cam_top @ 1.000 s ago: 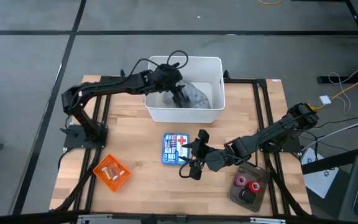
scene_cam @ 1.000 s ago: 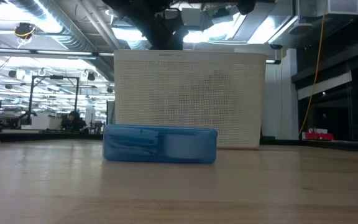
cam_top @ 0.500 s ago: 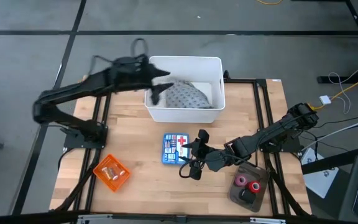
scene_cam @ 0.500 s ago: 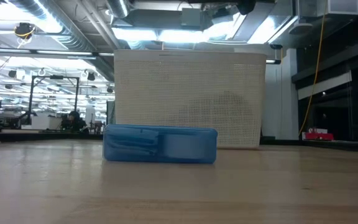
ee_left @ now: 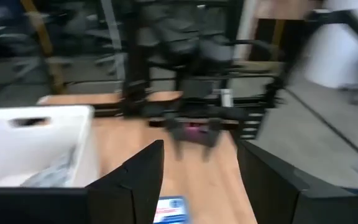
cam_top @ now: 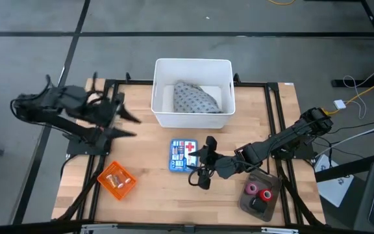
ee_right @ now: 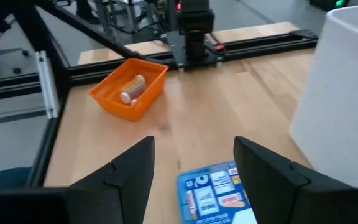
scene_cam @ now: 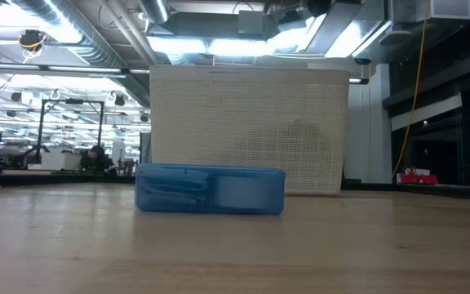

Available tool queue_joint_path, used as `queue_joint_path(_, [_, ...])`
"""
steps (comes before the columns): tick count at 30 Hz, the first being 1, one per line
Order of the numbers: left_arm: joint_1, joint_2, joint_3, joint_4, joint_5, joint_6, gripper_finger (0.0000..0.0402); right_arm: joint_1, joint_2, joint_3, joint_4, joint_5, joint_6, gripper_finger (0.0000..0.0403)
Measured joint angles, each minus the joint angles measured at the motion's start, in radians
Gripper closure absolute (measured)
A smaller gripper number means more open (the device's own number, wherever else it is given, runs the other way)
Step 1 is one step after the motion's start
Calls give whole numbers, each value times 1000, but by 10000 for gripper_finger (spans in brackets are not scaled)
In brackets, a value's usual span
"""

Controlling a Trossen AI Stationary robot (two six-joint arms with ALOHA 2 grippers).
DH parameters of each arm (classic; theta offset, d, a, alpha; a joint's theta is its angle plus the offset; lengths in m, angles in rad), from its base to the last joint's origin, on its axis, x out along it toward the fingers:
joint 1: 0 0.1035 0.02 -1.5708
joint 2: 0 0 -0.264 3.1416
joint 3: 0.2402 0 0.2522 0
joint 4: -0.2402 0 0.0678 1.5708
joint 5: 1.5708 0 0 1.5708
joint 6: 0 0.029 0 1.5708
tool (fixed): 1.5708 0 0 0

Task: Pick & place medical supplies in basket/bin
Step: Return to Home Position

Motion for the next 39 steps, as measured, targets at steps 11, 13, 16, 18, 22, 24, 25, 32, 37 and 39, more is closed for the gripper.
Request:
queue_joint_path(11, [-278,-28,-140,113,-89,4,215,0,0,0,5,-211,56,183])
queue_joint_path(13, [-301,-27,-181,135,-120,4,218,0,0,0,6,-229,59,183])
queue_joint_path(16, [-330,-27,-227,179,-117,12,222,0,0,0,18,-231,56,183])
queue_joint_path(18, [-351,-28,-247,241,-78,12,226,-1,0,0,32,-230,32,183])
queue_joint_path(22, [-381,-27,-249,281,-17,24,231,-12,0,0,66,-230,-26,183])
queue_joint_path(24, [-385,-27,-249,261,-19,68,233,-21,0,0,103,-227,-58,183])
queue_joint_path(25, [-385,-27,-249,245,-25,57,233,-26,0,0,123,-227,-72,183])
queue_joint_path(32, [-388,13,-250,180,52,-249,229,-61,0,0,237,-224,-137,183])
queue_joint_path(37, [-478,26,-305,239,-25,-77,232,-47,-3,0,270,-267,-214,183])
queue_joint_path(39, [-509,18,-325,295,-82,-40,232,-26,-22,-2,250,-272,-261,183])
